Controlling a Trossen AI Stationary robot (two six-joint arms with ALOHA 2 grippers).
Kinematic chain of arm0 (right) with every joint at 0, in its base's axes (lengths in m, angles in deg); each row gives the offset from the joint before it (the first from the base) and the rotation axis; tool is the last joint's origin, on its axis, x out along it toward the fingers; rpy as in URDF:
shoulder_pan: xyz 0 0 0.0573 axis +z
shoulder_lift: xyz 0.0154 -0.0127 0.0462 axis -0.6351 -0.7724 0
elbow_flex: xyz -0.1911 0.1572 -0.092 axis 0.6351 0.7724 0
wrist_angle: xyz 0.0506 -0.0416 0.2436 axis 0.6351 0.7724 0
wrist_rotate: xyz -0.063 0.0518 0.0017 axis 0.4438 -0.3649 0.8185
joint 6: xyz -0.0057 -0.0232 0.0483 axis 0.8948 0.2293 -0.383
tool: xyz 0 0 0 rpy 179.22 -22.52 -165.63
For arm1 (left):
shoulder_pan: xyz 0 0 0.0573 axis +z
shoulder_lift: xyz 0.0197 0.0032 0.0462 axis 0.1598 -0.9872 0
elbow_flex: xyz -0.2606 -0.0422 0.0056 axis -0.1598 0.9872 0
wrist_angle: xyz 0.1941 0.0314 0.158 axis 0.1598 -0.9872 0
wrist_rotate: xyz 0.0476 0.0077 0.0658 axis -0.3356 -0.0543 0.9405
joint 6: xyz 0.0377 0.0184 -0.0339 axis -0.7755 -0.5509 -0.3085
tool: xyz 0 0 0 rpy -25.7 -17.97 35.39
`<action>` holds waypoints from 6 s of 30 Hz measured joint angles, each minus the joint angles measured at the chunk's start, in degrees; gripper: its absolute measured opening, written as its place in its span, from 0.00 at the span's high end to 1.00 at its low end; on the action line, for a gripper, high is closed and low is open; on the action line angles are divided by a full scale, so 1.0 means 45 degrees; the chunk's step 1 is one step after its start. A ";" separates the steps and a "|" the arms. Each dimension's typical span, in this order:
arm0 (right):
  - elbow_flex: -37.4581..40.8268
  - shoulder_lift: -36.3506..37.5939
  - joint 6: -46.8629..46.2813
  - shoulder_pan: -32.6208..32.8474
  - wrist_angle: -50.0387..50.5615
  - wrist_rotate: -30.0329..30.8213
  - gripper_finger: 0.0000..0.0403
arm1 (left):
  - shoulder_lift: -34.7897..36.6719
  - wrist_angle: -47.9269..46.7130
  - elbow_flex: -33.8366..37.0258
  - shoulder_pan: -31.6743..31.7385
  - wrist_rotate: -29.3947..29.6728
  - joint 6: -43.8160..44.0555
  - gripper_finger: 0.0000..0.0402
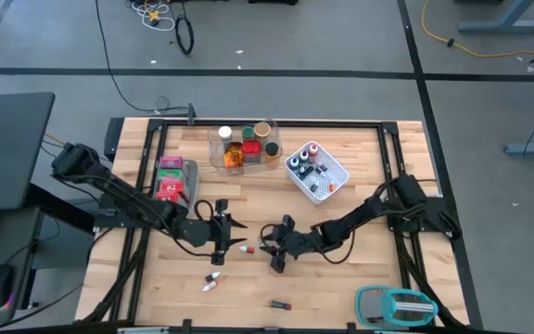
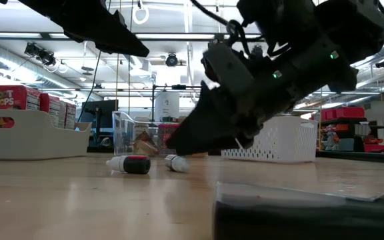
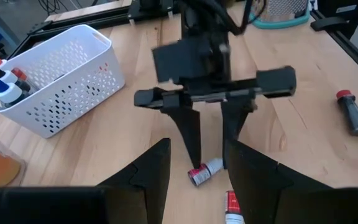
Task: Pick & Place Kitchen Items
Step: Put the pink food coloring bottle into the white bin, then put the red food coloring bottle into the white bin
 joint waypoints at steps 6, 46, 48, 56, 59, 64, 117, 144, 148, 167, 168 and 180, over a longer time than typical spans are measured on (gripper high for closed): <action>-0.0600 -0.0624 0.0051 0.0035 0.0969 0.0545 0.58 | 0.0000 0.0026 0.0010 0.0000 0.0031 0.0012 0.60; -0.0623 0.3749 0.3008 0.0059 0.7180 0.1130 0.86 | 0.0000 0.0005 0.0010 0.0000 -0.0019 0.0039 0.60; -0.0634 0.4717 0.2795 0.0055 0.8621 0.1830 0.86 | 0.0000 -0.0005 0.0010 0.0000 -0.0022 0.0039 0.60; -0.0639 0.7358 -0.0119 -0.0638 1.4322 0.3495 0.85 | 0.0000 -0.0014 0.0010 0.0000 -0.0066 0.0053 0.60; -0.0639 0.7823 -0.1375 -0.1122 1.6293 0.4388 0.85 | 0.0000 -0.0009 0.0010 0.0000 -0.0071 0.0089 0.60; -0.0597 0.7919 -0.2125 -0.2088 1.7877 0.4681 0.85 | 0.0000 -0.0012 0.0010 0.0001 -0.0071 0.0127 0.60; 0.0663 0.7915 0.4020 -0.2554 0.8408 -0.1516 0.57 | -0.3564 -0.0037 0.0006 0.0005 -0.1793 0.2113 0.60; 0.0682 0.5841 0.4639 -0.1877 0.4447 -0.3460 0.48 | -0.5557 0.1964 -0.0014 0.0666 -0.2838 0.1204 0.81; 0.0682 0.4398 0.4641 -0.1488 0.2919 -0.3984 0.48 | -0.5605 0.2410 0.0000 0.0700 -0.2463 0.0984 0.81; 0.0692 0.1313 0.5057 -0.0494 0.0766 -0.1200 0.39 | -0.5587 0.4642 -0.0044 0.1399 -0.1596 0.0621 0.77; 0.0692 0.1313 0.5066 -0.0494 0.0738 -0.1149 0.39 | -0.5586 0.4756 -0.0044 0.1399 -0.1649 0.0596 0.77; 0.0687 0.1318 0.5110 -0.0533 0.0046 -0.1513 0.52 | -0.5586 0.5010 -0.0044 0.1399 -0.1676 0.0573 0.77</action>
